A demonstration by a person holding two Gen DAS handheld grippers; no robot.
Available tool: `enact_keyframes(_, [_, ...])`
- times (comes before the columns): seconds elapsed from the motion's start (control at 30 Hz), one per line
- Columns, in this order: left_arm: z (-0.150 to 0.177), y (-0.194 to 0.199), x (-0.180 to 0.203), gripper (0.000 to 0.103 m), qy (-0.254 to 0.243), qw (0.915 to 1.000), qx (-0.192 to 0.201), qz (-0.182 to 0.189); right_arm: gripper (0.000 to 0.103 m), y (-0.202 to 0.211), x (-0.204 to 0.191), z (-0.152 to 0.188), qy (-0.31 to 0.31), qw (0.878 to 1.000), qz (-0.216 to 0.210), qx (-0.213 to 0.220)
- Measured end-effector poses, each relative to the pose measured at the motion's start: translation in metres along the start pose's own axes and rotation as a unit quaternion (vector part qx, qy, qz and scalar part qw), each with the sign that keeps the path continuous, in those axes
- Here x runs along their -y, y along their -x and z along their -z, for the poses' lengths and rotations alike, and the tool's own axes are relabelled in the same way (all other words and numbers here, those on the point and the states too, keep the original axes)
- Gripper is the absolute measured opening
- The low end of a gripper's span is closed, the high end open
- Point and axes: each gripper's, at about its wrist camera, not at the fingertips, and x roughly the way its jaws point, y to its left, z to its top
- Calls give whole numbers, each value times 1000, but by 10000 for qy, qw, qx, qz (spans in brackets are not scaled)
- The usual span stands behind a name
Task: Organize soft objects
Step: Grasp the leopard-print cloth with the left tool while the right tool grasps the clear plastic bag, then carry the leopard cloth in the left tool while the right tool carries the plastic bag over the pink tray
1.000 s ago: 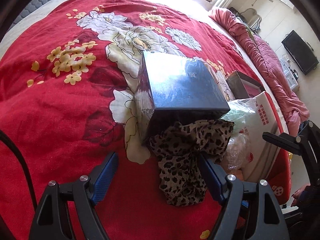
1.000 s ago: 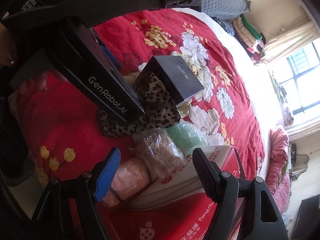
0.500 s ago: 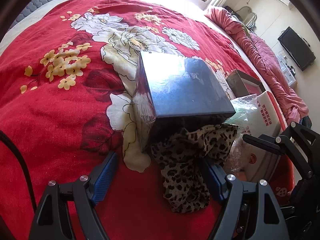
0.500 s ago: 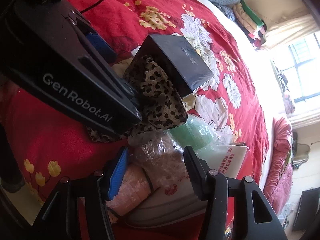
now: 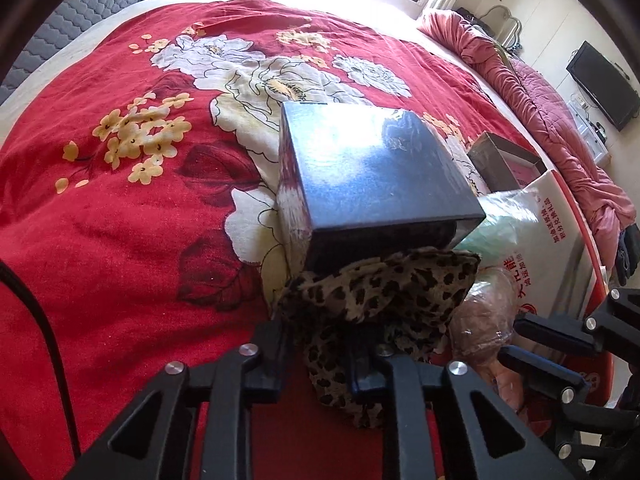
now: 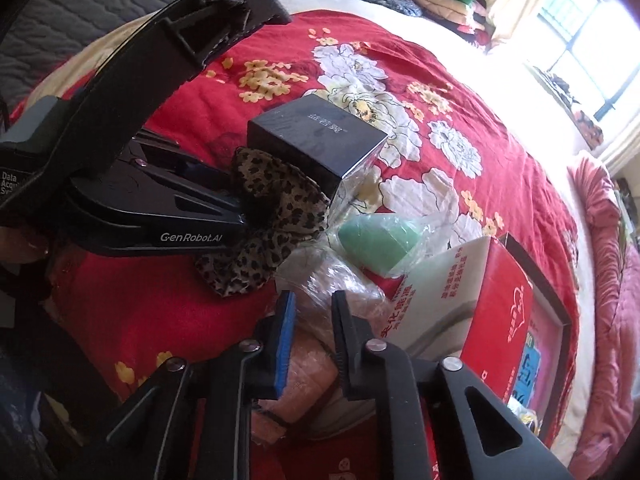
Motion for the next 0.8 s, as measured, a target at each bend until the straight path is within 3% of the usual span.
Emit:
enact_keyframes(0.17, [-2, 3, -19, 8, 425, 9981, -105, 423, 15, 6, 3, 1, -4, 10000, -23, 8])
enact_keyframes(0.33, [-1, 6, -16, 8, 377, 9982, -146, 451, 42, 5, -3, -5, 495, 9983, 275, -111])
enact_keyframes(0.67, [-2, 12, -23, 8, 427, 9973, -196, 568, 58, -31, -29, -22, 1504, 9816, 542, -1040])
enact_keyframes(0.8, [-2, 9, -28, 8, 517, 9963, -251, 644, 63, -47, -29, -24, 1508, 9784, 628, -1266])
